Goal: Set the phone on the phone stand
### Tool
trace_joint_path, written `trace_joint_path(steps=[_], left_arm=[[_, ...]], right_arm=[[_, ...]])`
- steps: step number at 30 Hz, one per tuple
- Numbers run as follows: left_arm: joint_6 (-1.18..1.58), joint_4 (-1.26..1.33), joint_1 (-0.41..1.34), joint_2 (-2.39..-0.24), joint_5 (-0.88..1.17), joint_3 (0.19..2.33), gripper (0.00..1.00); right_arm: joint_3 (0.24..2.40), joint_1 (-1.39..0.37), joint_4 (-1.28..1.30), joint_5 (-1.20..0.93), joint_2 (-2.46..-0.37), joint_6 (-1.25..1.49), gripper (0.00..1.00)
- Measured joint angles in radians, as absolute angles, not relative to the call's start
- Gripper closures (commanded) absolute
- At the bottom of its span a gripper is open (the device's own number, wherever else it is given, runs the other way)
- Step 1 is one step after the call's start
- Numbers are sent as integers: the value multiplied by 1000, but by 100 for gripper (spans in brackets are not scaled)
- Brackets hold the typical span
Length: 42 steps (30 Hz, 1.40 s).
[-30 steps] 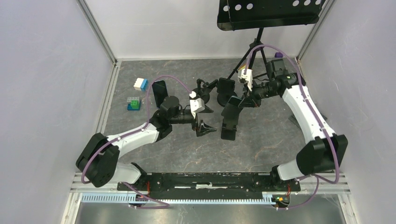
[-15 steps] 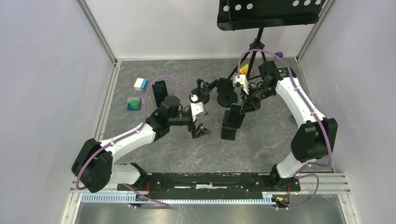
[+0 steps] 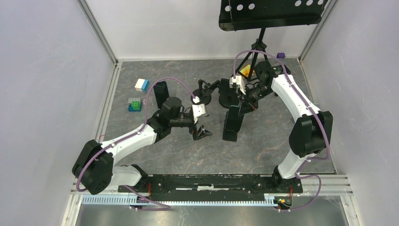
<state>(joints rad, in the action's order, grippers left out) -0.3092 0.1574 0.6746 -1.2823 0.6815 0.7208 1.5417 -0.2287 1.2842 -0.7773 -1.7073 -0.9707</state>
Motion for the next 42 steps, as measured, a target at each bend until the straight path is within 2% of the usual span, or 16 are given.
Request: trace_joint_path(steps=[2,7,13,17,22,27,38,42], left_arm=[[-310,157,675,-1282,682,721,0],[-310,157,675,-1282,682,721,0],[-311,157,675,-1282,682,721,0],[-313,155,675,-1282,682,721,0],[-313,154,675,-1282,682,721,0],[-316,154,675,-1282,682,721,0],[-316,150,675,-1282,682,721,0],[-316,150,675,-1282,682,721,0]], right_arm=[[1549,-230,1290,-777,-1715,-971,90],[1562,-234,1297,-780,-1734,-974,87],[1585,-241,1304,-785,-1759,-975,75],[1596,-242,1289,-781,-1772,-978,72],[1597,-242,1262,-759,-1780,-981,59],[1597,-242,1232,-738,-1782,-981,53],[1597,-243,1225,-718,-1782,-965,27],[1597,-247,1223,-712,-1781,-962,22]])
